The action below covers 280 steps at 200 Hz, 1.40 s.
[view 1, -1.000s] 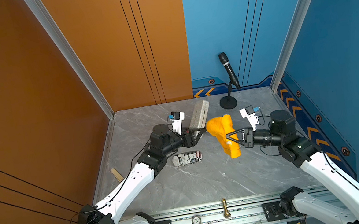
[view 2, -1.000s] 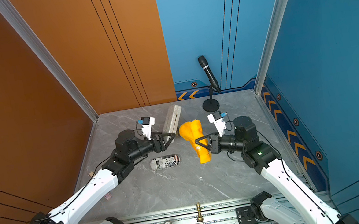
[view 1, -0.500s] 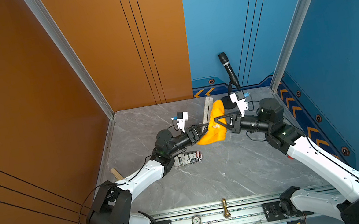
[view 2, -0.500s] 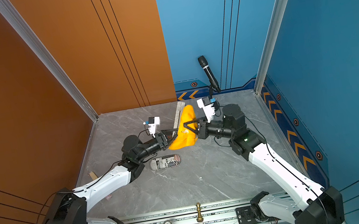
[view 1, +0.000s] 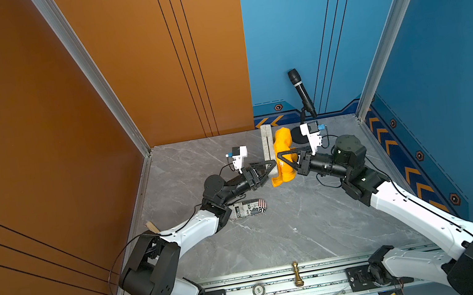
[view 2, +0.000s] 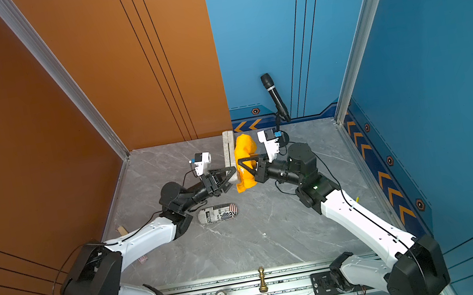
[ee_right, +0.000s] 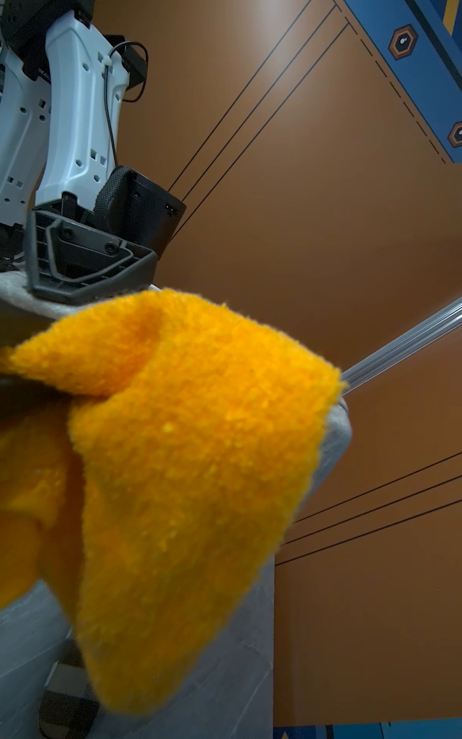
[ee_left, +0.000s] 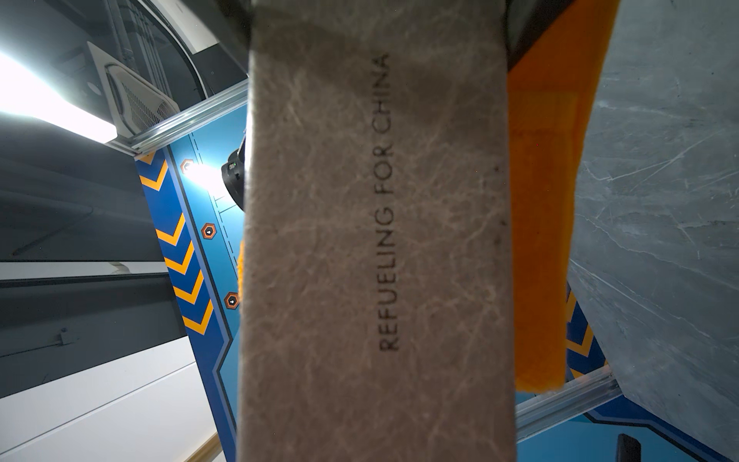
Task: Wipe the eyeglass case
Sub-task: Wipe the dirt from the eyeglass case.
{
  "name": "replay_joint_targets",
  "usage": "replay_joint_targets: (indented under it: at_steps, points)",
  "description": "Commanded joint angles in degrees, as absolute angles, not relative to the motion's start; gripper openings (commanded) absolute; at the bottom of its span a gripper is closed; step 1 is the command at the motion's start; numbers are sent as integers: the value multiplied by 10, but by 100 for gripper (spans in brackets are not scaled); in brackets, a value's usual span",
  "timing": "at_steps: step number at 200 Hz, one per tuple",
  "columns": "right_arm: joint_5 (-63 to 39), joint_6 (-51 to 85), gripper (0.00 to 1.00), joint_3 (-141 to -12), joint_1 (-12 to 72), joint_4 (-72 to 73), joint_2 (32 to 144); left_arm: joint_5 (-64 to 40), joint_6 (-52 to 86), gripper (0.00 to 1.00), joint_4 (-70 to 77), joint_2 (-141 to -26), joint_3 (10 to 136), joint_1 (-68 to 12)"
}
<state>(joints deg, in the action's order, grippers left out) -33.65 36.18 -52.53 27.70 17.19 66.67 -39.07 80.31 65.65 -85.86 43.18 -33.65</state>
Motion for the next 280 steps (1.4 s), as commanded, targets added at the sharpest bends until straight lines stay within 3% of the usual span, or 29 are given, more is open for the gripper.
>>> replay_joint_targets:
  at_steps: [1, 51, 135, 166, 215, 244, 280]
  points:
    - [-393, 398, 0, -518, 293, 214, 694, -442, 799, 25, 702, -869, 457, -376]
    - [-455, 385, 0, -613, 180, 157, 722, -441, 779, 25, 671, -857, 450, -381]
    - [-437, 278, 0, -447, 298, 15, 563, -478, 734, 25, 575, -837, 482, -365]
    - [-473, 312, 0, -455, 216, 61, 582, -503, 726, 24, 537, -841, 487, -371]
    - [-486, 279, 0, -622, 126, 29, 682, -554, 721, 24, 497, -845, 483, -404]
    - [-468, 284, 0, -638, 85, 28, 672, -572, 634, 24, 354, -822, 486, -413]
    - [-424, 281, 0, -607, 33, -56, 629, -517, 313, 24, -91, -806, 609, -414]
